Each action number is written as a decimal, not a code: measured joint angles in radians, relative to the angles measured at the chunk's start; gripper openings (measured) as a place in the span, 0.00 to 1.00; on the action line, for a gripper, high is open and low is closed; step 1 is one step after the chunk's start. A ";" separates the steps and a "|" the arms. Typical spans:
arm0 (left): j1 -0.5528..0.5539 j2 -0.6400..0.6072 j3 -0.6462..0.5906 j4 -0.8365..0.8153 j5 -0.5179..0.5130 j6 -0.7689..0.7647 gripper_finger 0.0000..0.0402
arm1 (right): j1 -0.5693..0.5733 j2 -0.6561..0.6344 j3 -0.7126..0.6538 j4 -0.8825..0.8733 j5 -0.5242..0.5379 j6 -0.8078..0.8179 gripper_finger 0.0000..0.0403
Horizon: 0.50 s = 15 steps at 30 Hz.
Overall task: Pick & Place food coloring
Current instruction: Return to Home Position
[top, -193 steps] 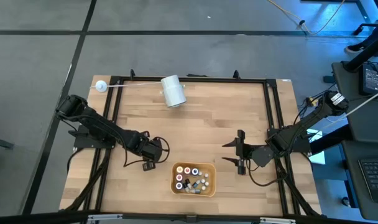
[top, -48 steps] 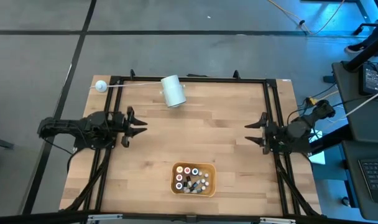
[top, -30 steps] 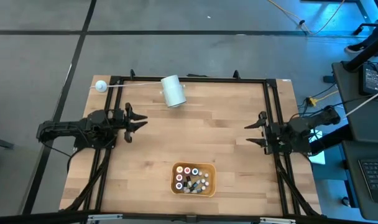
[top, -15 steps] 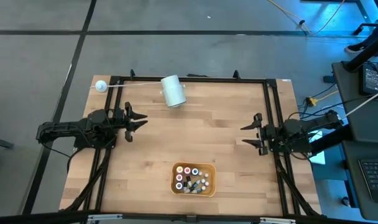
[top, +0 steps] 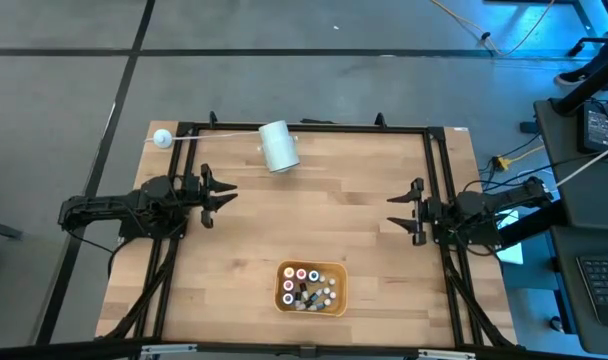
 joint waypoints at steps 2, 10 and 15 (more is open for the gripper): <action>0.000 0.000 0.000 0.000 -0.001 -0.003 0.28 | 0.000 0.000 0.000 0.000 0.000 0.006 0.60; 0.000 0.000 0.000 0.000 -0.001 0.019 0.27 | 0.000 0.000 0.000 0.000 0.000 0.004 0.60; 0.000 0.000 0.000 0.000 -0.002 0.019 0.27 | 0.000 0.000 0.000 0.000 0.000 0.004 0.60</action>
